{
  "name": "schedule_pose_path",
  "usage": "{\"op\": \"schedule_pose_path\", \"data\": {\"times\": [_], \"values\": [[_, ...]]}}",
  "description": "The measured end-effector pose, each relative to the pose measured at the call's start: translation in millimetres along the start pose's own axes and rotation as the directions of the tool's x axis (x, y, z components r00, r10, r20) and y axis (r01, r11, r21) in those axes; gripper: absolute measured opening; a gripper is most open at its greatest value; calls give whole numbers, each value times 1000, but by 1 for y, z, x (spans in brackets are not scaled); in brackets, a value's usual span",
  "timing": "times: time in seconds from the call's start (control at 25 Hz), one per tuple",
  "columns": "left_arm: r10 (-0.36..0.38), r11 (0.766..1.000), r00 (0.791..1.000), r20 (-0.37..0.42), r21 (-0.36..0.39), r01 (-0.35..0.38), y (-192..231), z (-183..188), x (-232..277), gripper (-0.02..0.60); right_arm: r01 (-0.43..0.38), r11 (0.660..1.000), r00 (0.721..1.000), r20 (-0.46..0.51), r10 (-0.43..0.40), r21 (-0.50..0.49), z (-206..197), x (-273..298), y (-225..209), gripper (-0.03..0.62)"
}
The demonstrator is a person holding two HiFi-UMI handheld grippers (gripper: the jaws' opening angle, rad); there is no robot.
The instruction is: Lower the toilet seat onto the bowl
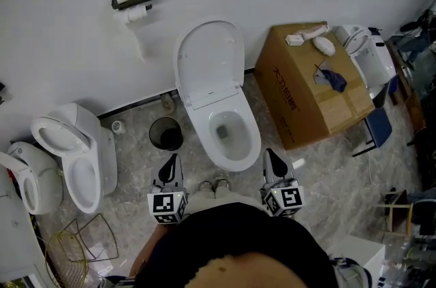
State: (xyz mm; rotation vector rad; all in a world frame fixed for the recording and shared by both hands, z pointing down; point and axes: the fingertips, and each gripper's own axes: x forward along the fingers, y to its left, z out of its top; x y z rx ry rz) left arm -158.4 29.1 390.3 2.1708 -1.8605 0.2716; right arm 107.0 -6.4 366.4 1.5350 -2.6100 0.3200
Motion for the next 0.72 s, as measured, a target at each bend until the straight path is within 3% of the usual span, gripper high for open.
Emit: {"op": "schedule_pose_path", "data": {"times": [0.36,0.72], "values": [[17,1000,999,-29,17,-17,1,-2,6,3,11,999,999,-42,-10,35,-9,6,-4,5],[-28,998,999,-36,63,30,-13,4,29,3,33,999,999,-15,-33,34,-4,20,-16,5]]}}
